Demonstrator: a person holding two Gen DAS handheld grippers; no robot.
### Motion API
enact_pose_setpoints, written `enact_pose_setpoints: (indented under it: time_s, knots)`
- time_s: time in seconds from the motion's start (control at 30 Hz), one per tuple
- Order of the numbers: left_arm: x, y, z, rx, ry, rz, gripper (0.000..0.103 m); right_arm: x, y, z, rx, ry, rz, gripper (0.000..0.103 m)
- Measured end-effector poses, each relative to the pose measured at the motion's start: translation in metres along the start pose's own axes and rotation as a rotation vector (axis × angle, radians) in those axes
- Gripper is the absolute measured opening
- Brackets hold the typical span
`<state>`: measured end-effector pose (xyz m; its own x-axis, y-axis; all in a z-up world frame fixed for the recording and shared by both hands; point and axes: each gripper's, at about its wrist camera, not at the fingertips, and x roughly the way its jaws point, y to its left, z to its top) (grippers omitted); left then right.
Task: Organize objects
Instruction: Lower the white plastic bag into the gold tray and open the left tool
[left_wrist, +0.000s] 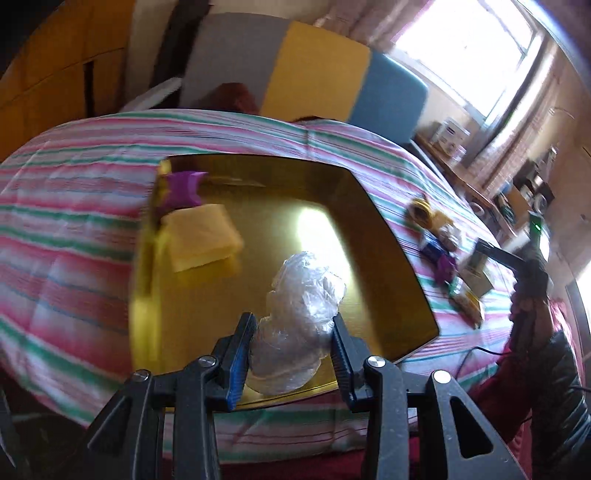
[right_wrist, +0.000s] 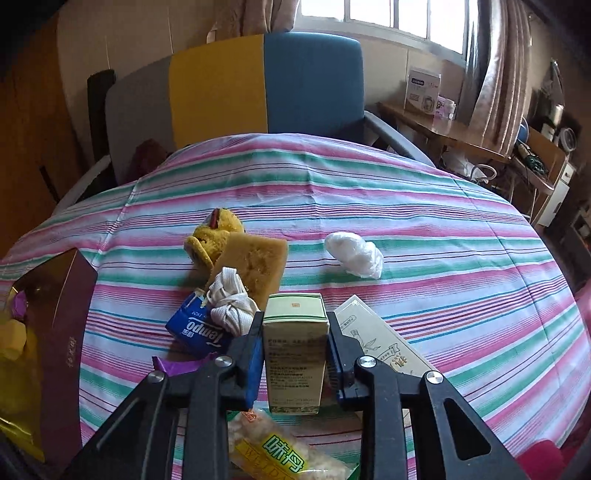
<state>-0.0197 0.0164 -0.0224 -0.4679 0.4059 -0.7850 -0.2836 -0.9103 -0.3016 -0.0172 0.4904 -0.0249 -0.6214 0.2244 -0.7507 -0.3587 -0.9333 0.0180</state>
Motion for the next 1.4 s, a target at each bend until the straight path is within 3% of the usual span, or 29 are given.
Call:
enact_pose_setpoints:
  time_s: [0.23,0.5,0.7,0.93,1.07,1.2,1.4]
  knots:
    - [-0.005,0.043,-0.008,-0.108,0.013,0.087,0.039,-0.013,0.001,0.001,0.039,-0.040,0.058,0.030]
    - [0.018,0.032,0.012,-0.060,0.032,0.141,0.039,-0.018,-0.001,0.002,0.060,-0.058,0.095,0.030]
    - [0.045,0.037,0.021,-0.054,0.095,0.201,0.039,-0.018,-0.002,0.002,0.064,-0.062,0.103,0.030]
    - [0.072,0.041,0.029,-0.031,0.128,0.281,0.044,-0.019,0.001,0.002,0.049,-0.067,0.111,0.030]
    - [0.076,0.038,0.034,0.012,0.111,0.338,0.046,-0.020,0.001,0.002,0.048,-0.068,0.112,0.030]
    - [0.060,0.034,0.032,0.030,0.074,0.348,0.047,-0.019,0.002,0.002,0.050,-0.066,0.106,0.030]
    - [0.030,0.042,0.021,-0.029,0.013,0.315,0.047,-0.019,0.002,0.001,0.048,-0.067,0.104,0.030]
